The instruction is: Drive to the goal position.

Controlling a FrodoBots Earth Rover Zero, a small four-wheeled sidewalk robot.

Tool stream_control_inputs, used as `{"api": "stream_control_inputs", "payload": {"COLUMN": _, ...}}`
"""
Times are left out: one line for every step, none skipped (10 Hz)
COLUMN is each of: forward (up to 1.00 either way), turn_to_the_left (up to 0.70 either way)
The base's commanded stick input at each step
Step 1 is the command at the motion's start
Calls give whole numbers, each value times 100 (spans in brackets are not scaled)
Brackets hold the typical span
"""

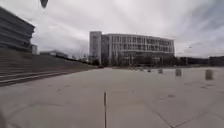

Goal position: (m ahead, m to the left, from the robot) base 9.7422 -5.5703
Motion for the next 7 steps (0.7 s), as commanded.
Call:
{"api": "stream_control_inputs", "payload": {"forward": 70, "turn_to_the_left": -3}}
{"api": "stream_control_inputs", "payload": {"forward": 70, "turn_to_the_left": -3}}
{"api": "stream_control_inputs", "payload": {"forward": 70, "turn_to_the_left": -3}}
{"api": "stream_control_inputs", "payload": {"forward": 70, "turn_to_the_left": -3}}
{"api": "stream_control_inputs", "payload": {"forward": 70, "turn_to_the_left": -3}}
{"api": "stream_control_inputs", "payload": {"forward": 70, "turn_to_the_left": -3}}
{"api": "stream_control_inputs", "payload": {"forward": 70, "turn_to_the_left": -3}}
